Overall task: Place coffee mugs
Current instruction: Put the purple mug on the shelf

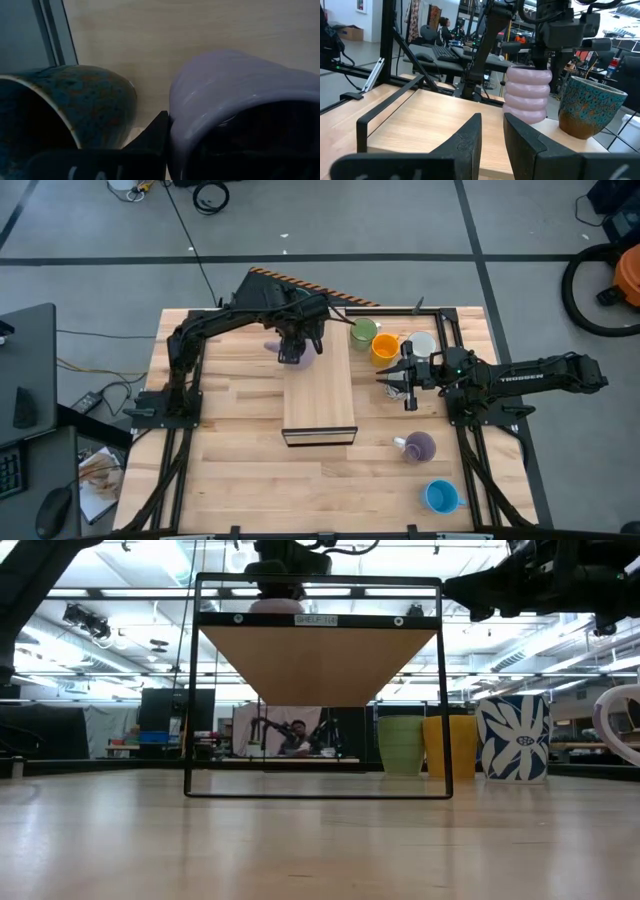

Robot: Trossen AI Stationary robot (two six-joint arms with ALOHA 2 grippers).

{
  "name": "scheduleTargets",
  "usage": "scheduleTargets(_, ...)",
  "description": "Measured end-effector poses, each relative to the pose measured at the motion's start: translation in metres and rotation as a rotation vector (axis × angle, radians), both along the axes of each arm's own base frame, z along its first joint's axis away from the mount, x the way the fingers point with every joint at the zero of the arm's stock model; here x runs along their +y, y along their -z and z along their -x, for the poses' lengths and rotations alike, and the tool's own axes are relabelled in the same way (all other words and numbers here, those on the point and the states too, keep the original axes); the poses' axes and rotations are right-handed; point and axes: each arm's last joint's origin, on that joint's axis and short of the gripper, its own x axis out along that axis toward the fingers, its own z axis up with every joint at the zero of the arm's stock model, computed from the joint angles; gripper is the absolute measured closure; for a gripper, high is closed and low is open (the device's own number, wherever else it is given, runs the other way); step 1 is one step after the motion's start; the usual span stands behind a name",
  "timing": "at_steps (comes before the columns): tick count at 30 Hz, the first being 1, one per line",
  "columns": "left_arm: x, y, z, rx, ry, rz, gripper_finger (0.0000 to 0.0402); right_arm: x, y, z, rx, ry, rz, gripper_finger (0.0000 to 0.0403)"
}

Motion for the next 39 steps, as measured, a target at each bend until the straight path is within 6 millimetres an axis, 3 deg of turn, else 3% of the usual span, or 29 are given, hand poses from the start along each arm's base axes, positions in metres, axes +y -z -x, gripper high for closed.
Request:
scheduleTargets(10, 0.002, 0.0, 0.0, 0.007, 0.025, -0.013, 0.0352, 0.0, 0.0, 0.0, 0.0, 0.0, 0.003, 0.0316)
scheduleTargets(21, 0.002, 0.0, -0.001, 0.003, 0.013, -0.048, 0.0275, 0.0, 0.0, 0.0, 0.0, 0.0, 0.003, 0.0316)
scheduleTargets(26, -0.004, -0.002, -0.003, 0.03, 0.029, -0.119, 0.0261, 0.0, 0.0, 0.0, 0.0, 0.0, 0.003, 0.0316)
scheduleTargets(39, -0.02, -0.028, -0.003, -0.046, 0.016, -0.247, 0.026, 0.0, 0.0, 0.0, 0.001, 0.0, 0.004, 0.0316)
